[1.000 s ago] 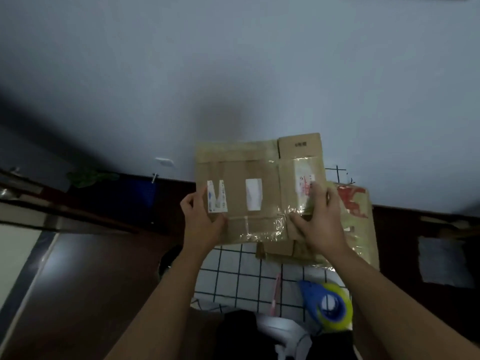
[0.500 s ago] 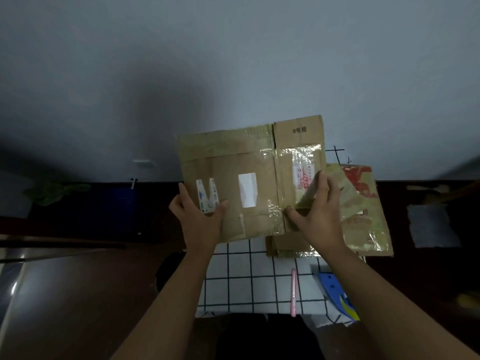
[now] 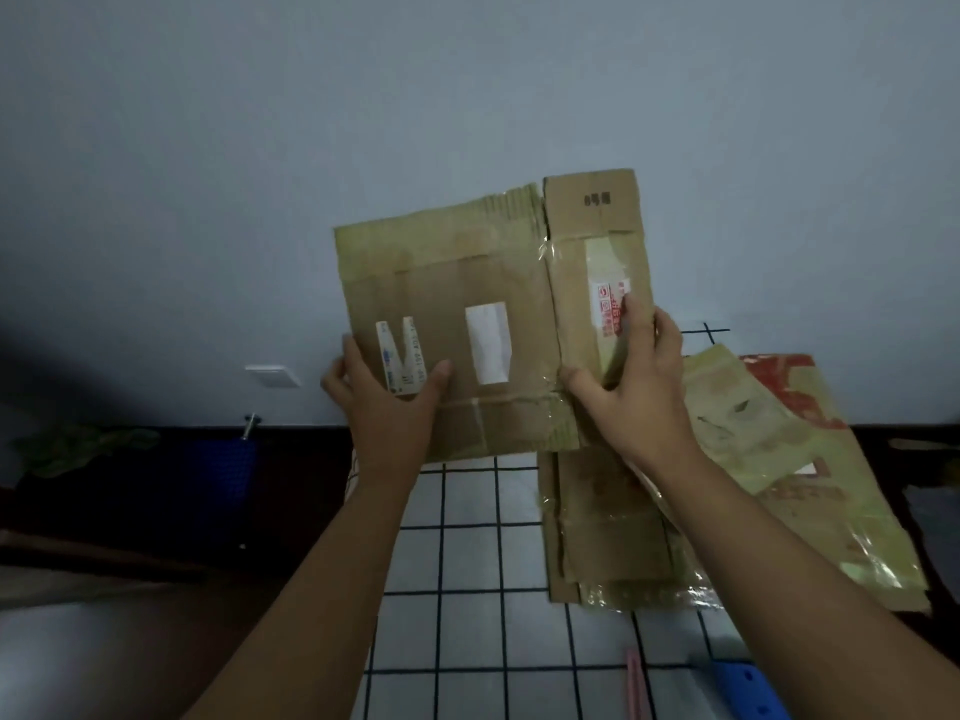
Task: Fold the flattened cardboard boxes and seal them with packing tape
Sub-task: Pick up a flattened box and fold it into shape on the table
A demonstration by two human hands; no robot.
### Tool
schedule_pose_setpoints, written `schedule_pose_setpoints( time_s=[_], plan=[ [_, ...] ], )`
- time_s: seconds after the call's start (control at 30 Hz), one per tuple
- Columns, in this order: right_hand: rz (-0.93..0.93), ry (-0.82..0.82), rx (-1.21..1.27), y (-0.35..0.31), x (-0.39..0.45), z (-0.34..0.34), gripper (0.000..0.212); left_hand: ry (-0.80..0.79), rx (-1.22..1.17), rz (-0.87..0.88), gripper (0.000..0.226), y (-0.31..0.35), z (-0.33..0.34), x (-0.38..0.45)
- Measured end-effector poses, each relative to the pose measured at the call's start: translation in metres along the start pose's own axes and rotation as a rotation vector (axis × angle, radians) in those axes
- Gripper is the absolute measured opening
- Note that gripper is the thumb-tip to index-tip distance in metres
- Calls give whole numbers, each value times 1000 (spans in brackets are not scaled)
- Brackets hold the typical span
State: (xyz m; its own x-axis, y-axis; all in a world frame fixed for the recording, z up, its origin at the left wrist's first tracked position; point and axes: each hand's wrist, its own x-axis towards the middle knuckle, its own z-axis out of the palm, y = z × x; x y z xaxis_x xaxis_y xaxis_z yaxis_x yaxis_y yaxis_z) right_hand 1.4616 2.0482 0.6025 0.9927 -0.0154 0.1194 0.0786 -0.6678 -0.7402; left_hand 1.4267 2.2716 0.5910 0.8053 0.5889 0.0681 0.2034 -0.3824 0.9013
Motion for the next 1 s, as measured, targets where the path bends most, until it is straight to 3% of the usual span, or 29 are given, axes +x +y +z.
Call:
schedule_pose_setpoints(
  time_s=[0.27, 0.4, 0.5, 0.63, 0.77, 0.93, 1.0],
  plan=[
    [-291, -26, 90, 12, -43, 7, 97, 172, -282, 92, 90, -43, 13, -41],
    [-363, -65, 168, 3, -109, -2, 91, 218, -415, 92, 81, -52, -28, -95],
    [-376, -149, 187, 1, -167, -8, 82, 198, -499, 68, 59, -59, -71, -141],
    [-383, -192, 14, 7, -227, -2, 74, 143, -510, 48, 34, -73, -112, -198],
    [-312, -222, 39, 19, -276, 14, 85, 94, -490, 52, 43, -89, -142, -241],
    [-238, -231, 67, 38, -315, 32, 91, -14, -334, 93, 80, -122, -159, -274],
    [-253, -255, 32, 48, -323, 34, 93, -47, -290, 111, 80, -127, -164, -280]
  ],
)
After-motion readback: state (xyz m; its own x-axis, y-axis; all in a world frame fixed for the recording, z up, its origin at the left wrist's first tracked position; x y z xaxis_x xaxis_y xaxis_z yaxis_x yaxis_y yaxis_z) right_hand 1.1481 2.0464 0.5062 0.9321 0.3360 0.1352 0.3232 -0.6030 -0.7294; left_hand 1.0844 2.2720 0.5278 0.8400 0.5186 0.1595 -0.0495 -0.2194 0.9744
